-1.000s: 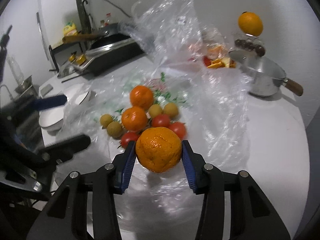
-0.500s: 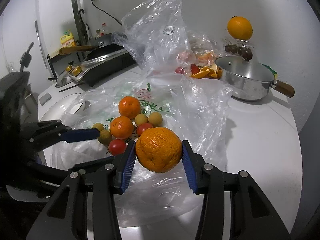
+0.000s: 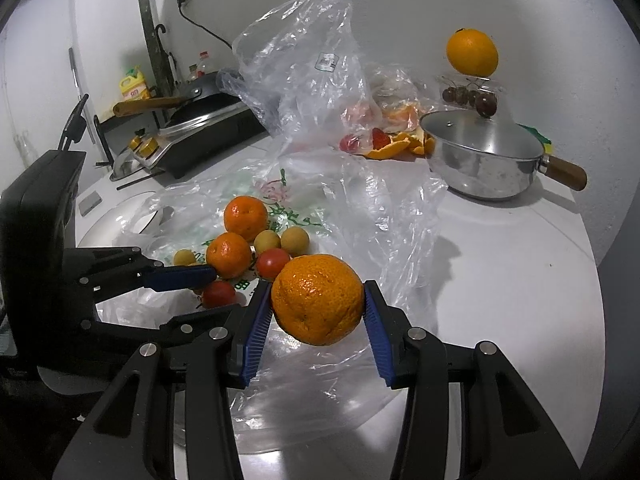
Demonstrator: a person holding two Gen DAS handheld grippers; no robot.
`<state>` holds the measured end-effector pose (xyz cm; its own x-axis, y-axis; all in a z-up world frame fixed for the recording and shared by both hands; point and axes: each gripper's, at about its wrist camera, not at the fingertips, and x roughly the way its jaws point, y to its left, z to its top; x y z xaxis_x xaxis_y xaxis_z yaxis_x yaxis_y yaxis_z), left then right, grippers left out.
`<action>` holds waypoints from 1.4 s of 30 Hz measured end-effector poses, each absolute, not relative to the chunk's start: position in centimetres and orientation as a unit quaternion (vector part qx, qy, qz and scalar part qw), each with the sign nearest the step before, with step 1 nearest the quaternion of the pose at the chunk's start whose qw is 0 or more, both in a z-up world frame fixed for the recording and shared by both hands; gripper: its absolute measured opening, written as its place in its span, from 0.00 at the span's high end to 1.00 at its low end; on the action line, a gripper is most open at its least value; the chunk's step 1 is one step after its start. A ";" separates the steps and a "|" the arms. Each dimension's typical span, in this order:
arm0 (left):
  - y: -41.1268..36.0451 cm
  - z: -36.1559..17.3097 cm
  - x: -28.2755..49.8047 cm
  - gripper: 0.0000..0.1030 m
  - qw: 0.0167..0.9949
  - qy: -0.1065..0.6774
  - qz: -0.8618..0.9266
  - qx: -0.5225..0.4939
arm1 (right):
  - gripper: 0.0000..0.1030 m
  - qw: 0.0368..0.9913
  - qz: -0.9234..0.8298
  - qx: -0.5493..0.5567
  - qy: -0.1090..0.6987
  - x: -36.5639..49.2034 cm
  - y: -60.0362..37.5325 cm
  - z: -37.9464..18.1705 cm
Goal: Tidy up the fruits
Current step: 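Lift the orange with the right gripper while the left gripper grasps a red cherry tomato, then carry the tomato in the left gripper and the orange in the right gripper to the white plate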
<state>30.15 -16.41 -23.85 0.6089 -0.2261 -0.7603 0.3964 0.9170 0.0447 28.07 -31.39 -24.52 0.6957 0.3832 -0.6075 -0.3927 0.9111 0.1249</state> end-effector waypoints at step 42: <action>-12.0 -19.6 26.7 0.74 0.913 0.359 -0.186 0.063 | 0.54 0.927 0.217 -0.051 0.300 25.5 -27.2 -21.1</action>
<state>26.71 -11.96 -19.63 0.6736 -0.2943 -0.6779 0.3852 0.9227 -0.0178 25.54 -27.18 -21.15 0.7251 0.3725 -0.5792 -0.4332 0.9005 0.0368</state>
